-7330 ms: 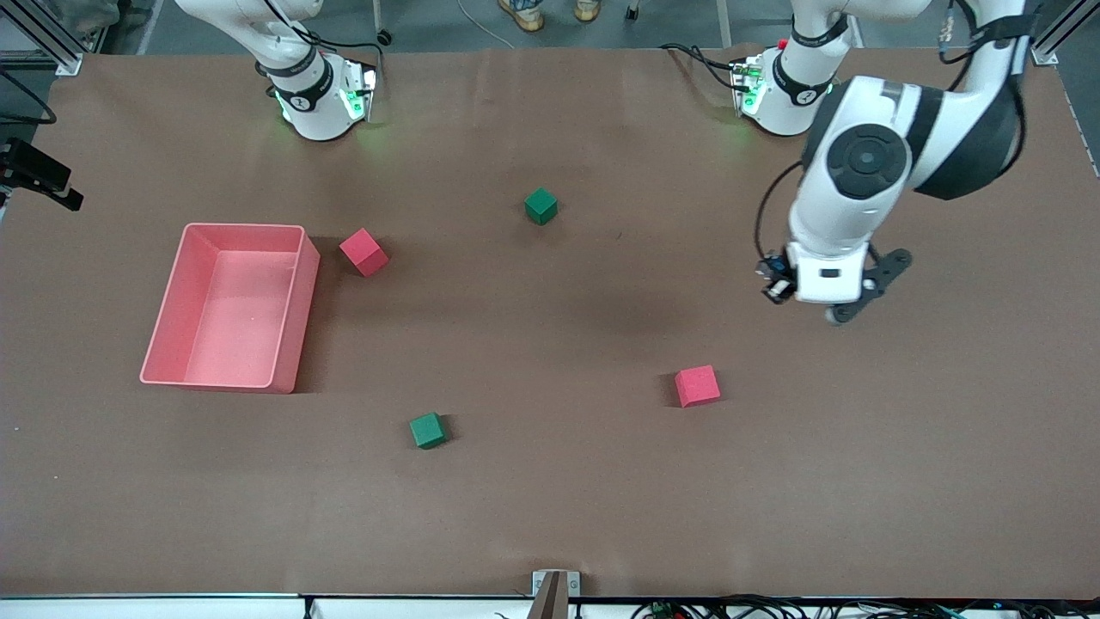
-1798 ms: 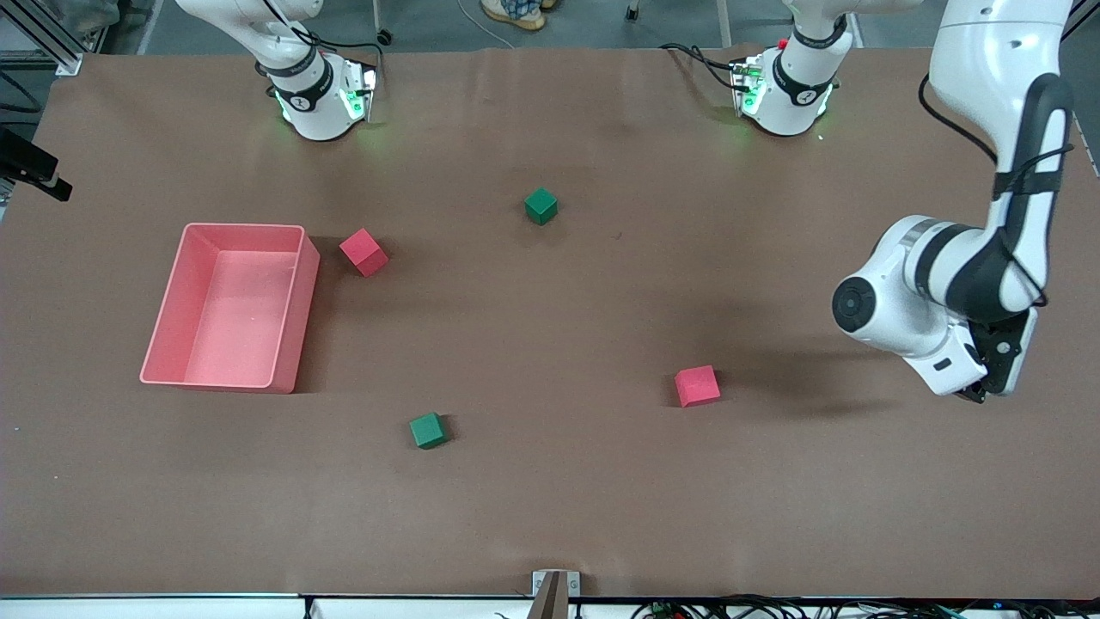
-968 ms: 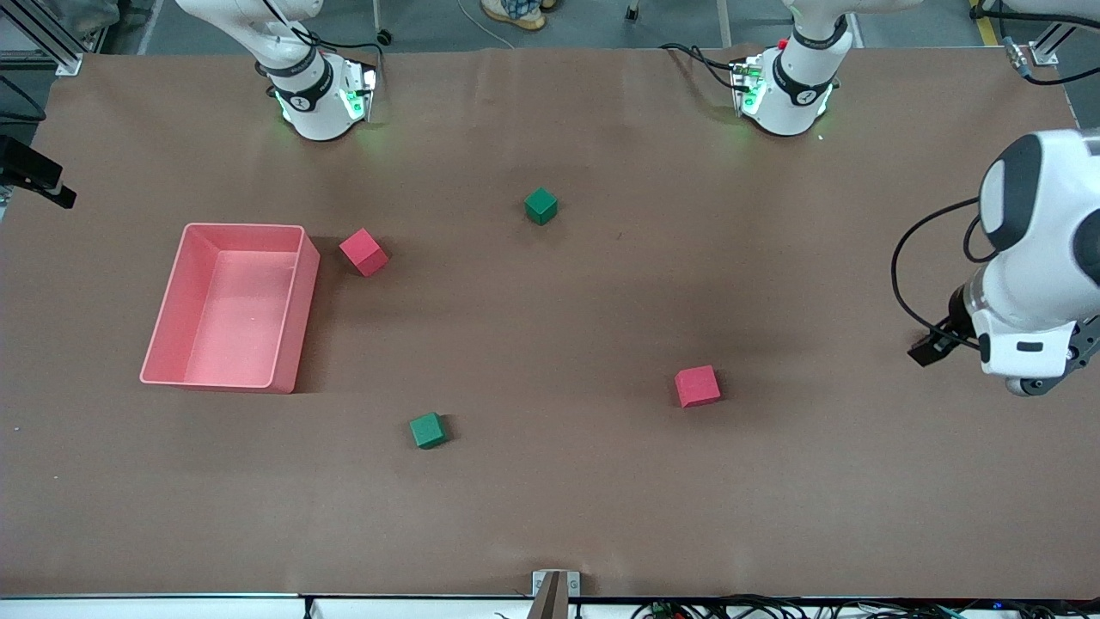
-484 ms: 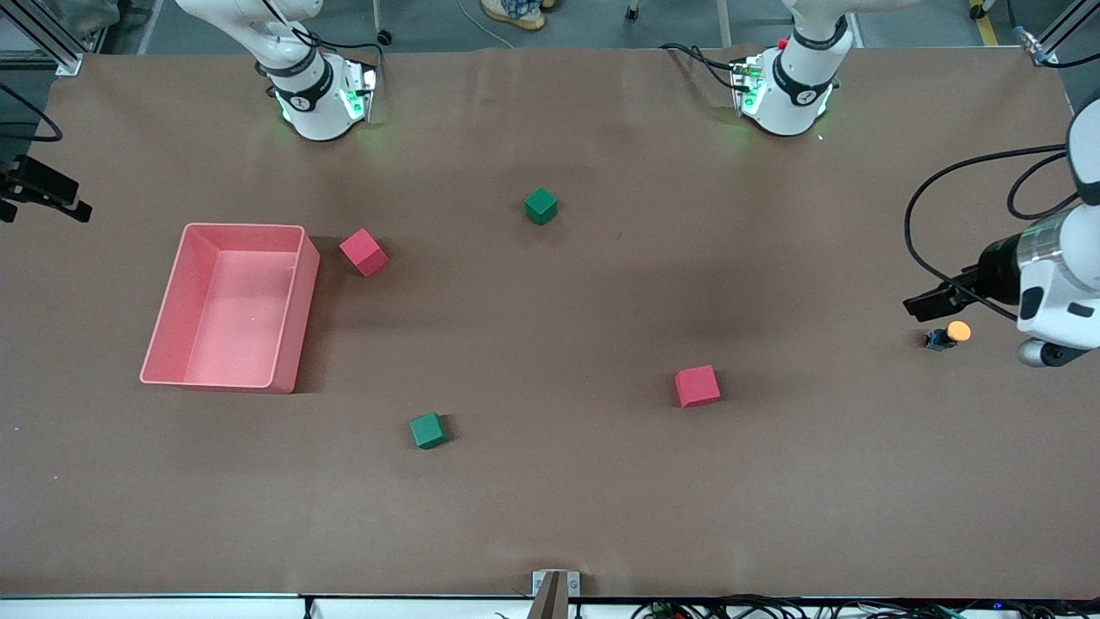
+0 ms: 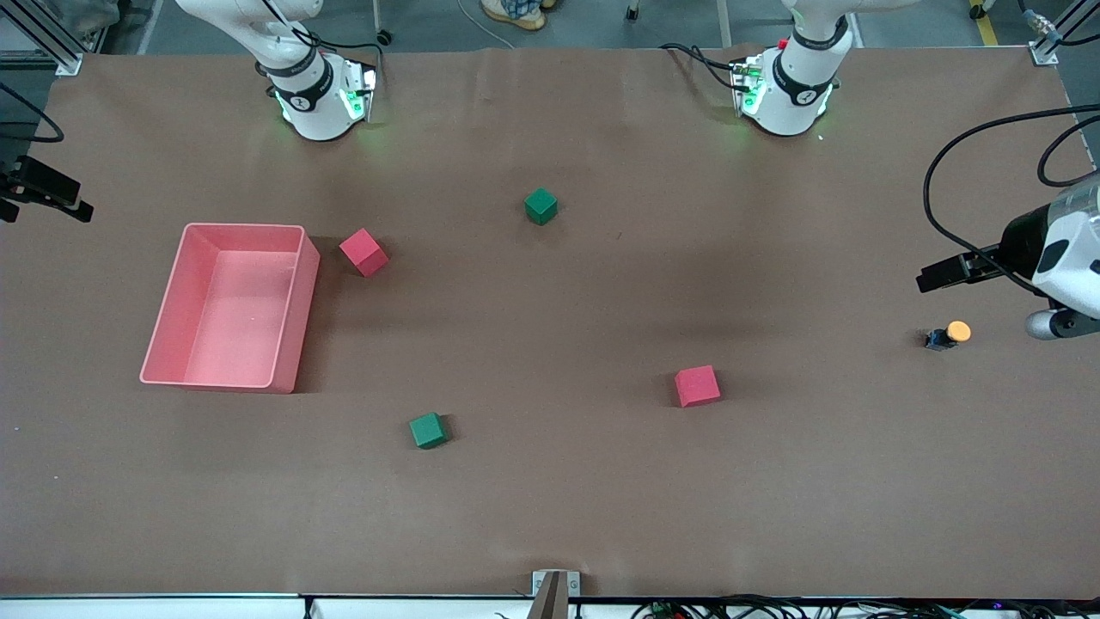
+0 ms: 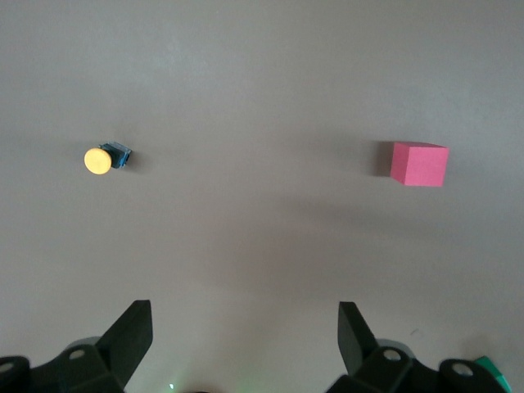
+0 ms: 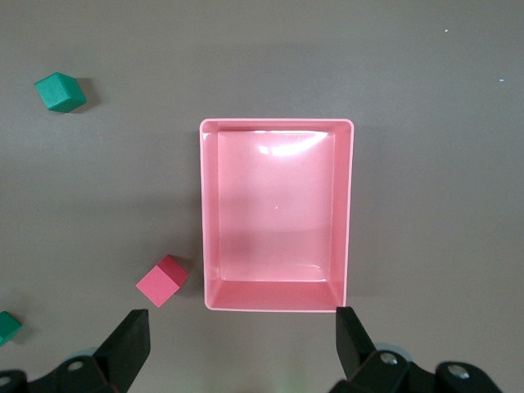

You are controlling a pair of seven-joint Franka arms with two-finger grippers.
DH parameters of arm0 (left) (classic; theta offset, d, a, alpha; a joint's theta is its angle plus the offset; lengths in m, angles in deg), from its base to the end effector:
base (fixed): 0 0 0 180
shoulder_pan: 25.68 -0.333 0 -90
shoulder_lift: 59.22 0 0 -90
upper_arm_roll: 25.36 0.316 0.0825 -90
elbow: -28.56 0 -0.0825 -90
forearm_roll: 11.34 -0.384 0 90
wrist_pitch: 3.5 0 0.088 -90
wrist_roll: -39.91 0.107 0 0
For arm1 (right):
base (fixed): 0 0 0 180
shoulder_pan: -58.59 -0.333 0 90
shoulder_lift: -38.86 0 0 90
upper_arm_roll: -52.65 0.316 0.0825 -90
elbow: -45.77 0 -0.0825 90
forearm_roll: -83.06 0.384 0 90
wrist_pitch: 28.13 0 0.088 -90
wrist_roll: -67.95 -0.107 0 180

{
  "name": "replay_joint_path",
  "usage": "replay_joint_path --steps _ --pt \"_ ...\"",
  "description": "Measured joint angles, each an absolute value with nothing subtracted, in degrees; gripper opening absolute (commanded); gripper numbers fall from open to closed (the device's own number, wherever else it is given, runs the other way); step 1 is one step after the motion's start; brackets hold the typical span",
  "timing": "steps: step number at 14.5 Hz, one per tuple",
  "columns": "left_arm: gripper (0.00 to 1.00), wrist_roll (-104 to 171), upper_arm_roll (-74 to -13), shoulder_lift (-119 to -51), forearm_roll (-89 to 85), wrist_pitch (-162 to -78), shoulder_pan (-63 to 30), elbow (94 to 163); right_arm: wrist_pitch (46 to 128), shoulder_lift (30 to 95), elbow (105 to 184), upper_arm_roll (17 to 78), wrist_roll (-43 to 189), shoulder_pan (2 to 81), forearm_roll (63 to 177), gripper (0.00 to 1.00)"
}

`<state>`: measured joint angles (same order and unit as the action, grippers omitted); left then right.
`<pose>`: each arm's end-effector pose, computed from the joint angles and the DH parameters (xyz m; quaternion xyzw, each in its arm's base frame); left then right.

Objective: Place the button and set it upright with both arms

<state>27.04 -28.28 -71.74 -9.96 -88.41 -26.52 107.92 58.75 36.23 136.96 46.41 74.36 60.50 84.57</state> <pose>0.6095 -0.0215 0.5768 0.9936 0.0938 -0.0624 0.0095 0.5294 -0.0743 0.6349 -0.9997 0.0146 0.0127 0.0174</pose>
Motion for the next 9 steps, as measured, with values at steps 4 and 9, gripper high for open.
replay_joint_path --steps 4,9 --pt "1.00 33.1 -28.3 -69.3 -10.0 -86.2 -26.5 108.0 58.7 36.2 137.4 46.3 74.4 60.5 84.6 1.00" --pt "1.00 34.2 -29.9 -61.8 -10.0 -87.5 -26.4 115.6 58.7 36.2 137.7 46.3 74.4 60.5 84.6 1.00"
